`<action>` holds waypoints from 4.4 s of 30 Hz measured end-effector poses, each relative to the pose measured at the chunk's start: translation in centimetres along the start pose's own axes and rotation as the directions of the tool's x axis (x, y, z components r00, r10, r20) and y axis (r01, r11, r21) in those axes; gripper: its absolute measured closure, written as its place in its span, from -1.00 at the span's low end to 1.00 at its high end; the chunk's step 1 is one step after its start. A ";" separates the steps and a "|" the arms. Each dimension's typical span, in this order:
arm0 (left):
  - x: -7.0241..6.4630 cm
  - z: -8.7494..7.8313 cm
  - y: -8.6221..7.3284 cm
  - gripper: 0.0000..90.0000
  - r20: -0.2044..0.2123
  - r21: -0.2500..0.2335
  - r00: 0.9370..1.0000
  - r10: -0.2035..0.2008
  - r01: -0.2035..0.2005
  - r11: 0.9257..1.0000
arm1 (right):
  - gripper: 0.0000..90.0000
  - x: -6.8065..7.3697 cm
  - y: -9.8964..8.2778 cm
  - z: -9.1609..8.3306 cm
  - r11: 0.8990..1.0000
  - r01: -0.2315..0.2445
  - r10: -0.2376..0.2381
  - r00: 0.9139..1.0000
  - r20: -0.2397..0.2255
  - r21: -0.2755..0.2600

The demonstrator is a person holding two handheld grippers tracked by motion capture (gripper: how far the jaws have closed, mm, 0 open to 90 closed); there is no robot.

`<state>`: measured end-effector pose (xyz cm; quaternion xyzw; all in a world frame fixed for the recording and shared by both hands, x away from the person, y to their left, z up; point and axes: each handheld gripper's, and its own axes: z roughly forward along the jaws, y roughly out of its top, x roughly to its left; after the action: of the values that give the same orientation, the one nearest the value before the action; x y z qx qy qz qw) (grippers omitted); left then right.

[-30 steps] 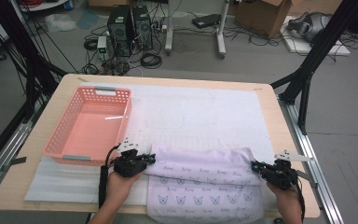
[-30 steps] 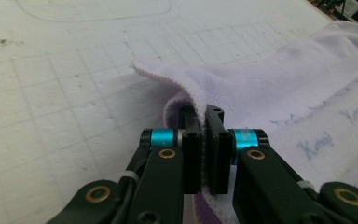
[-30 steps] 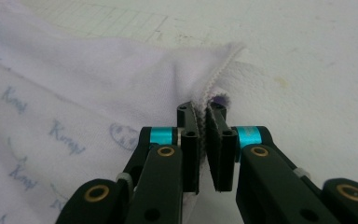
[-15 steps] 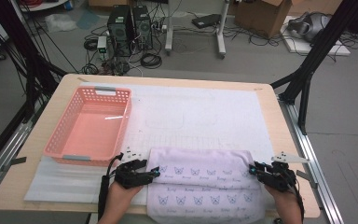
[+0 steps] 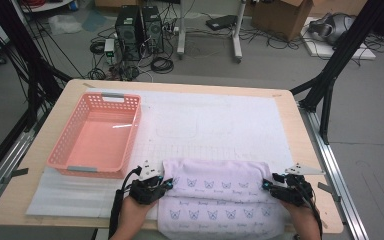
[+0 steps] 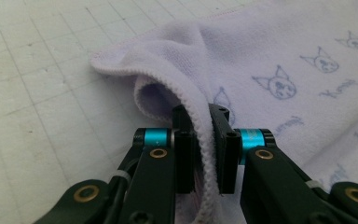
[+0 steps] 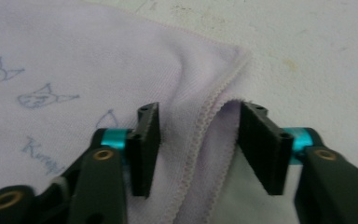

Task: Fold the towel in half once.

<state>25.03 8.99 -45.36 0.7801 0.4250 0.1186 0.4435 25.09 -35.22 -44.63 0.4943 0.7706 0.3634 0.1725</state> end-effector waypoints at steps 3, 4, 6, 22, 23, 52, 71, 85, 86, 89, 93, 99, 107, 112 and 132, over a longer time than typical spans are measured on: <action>0.4 0.0 0.1 0.84 0.021 -0.013 0.999 -0.046 0.047 0.999 | 0.82 -0.3 0.0 0.0 0.999 -0.032 0.033 0.995 -0.096 0.010; 0.6 0.0 0.2 0.84 0.026 -0.030 0.998 -0.060 0.061 0.998 | 0.84 -0.2 0.1 0.0 1.000 -0.022 0.022 0.995 -0.094 0.009; 1.0 0.1 0.7 0.85 0.031 -0.041 0.997 -0.074 0.075 0.996 | 0.86 -0.3 0.2 -0.1 1.000 -0.016 0.016 0.995 -0.098 0.009; 4.9 1.2 9.0 0.85 -0.055 -0.139 0.995 -0.080 0.072 0.988 | 0.88 -2.7 6.1 0.5 0.978 -0.090 0.080 0.995 -0.062 -0.187; 5.1 1.4 9.2 0.85 -0.059 -0.141 0.995 -0.077 0.068 0.988 | 0.88 -2.9 6.7 0.7 0.978 -0.084 0.075 0.996 -0.051 -0.192; 7.9 5.2 8.3 0.17 -0.094 -0.106 0.984 -0.151 0.141 0.984 | 0.39 -6.1 8.7 3.8 0.977 -0.170 0.169 0.985 -0.024 -0.126; 4.8 2.5 6.1 0.93 -0.034 -0.125 0.998 -0.053 0.048 0.991 | 0.93 -4.9 6.7 2.3 0.986 -0.102 0.099 0.995 -0.026 -0.129; 3.0 0.2 1.8 0.30 0.018 -0.115 0.997 -0.074 0.075 0.990 | 0.87 -3.4 1.7 -0.5 0.996 -0.068 0.062 0.994 -0.092 -0.063; 3.2 0.2 2.0 0.22 0.027 -0.128 0.996 -0.085 0.088 0.988 | 0.71 -3.4 1.6 -0.5 0.996 -0.069 0.063 0.993 -0.101 -0.059; 3.6 0.5 3.2 0.10 0.030 -0.149 0.995 -0.098 0.101 0.984 | 0.37 -3.2 2.3 -0.7 0.992 -0.093 0.086 0.993 -0.085 -0.086; 4.0 1.7 4.8 0.09 0.012 -0.134 0.996 -0.093 0.094 0.987 | 0.26 -3.1 3.7 -0.5 0.987 -0.090 0.085 0.995 -0.049 -0.129; 3.6 3.5 4.4 0.80 -0.008 -0.054 0.998 -0.058 0.058 0.997 | 0.69 -3.2 4.6 1.7 0.994 -0.078 0.077 0.997 -0.007 -0.081; 2.9 0.9 3.8 0.87 0.015 -0.134 1.000 -0.023 0.025 0.991 | 0.94 -2.4 3.3 -0.1 0.996 -0.016 0.014 0.999 -0.029 -0.088; 2.2 -1.1 2.6 0.84 0.002 -0.160 1.000 0.018 -0.018 0.987 | 0.94 -1.5 2.1 -2.3 0.994 0.003 -0.012 0.997 -0.080 -0.109; 2.5 0.8 3.7 0.00 0.026 -0.100 1.000 0.000 0.003 0.995 | 0.10 0.7 2.8 -1.6 0.996 0.043 -0.046 0.998 -0.043 -0.080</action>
<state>29.08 9.56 -43.32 0.7581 0.4133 0.1290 0.4876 25.57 -34.51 -41.46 0.4617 0.7700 0.4007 0.1829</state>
